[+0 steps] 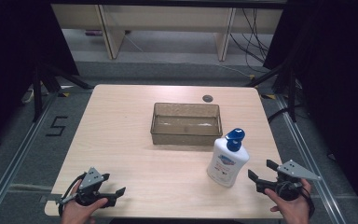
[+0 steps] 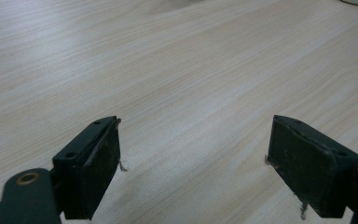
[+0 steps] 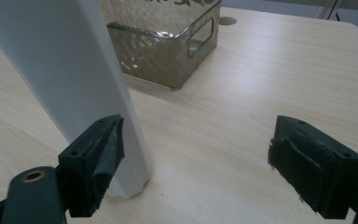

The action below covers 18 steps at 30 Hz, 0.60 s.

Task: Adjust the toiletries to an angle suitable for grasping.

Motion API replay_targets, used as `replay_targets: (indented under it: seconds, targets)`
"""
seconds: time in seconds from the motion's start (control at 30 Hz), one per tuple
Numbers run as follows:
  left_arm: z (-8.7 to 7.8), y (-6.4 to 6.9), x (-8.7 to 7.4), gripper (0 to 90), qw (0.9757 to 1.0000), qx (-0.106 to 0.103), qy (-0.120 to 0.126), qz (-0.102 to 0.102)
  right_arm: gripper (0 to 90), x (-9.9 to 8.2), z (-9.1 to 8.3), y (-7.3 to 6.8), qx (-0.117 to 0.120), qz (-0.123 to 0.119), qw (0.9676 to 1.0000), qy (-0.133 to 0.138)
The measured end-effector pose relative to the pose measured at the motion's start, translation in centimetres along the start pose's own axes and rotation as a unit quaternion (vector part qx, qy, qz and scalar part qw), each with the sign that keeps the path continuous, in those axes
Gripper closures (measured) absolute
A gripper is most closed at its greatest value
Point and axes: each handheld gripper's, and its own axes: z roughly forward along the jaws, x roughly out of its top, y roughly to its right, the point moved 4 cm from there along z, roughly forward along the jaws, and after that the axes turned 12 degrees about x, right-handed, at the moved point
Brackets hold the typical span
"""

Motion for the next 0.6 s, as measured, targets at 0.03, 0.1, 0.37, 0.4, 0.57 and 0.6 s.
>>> replay_targets:
  seconds: [0.03,0.1,0.37,0.4,0.57,0.6]
  targets:
    - [0.0,0.0,0.0,16.5,1.0000,0.000,0.001,0.000,17.9,0.2,-0.1,-0.1,0.001,-0.001,1.0000,0.005]
    - [0.1,0.1,0.0,16.6,1.0000,-0.001,0.003,-0.002,17.9,0.5,-0.4,-0.4,0.005,-0.001,1.0000,0.005]
    - [0.1,0.1,0.0,16.7,1.0000,0.000,0.003,-0.004,15.6,1.4,-1.2,-0.6,0.017,0.001,0.9996,0.024]
    - [0.1,0.1,0.0,16.7,1.0000,-0.001,0.003,-0.005,15.6,1.4,-1.2,-0.6,0.017,0.001,0.9996,0.024]
    - [0.0,-0.2,-0.1,16.7,0.9999,0.001,-0.006,0.014,15.7,1.9,-1.8,-1.0,0.020,0.000,0.9995,0.026]
    - [0.1,-0.2,-0.1,16.7,0.9999,0.000,-0.006,0.013,15.7,2.0,-1.8,-1.1,0.024,-0.002,0.9993,0.028]
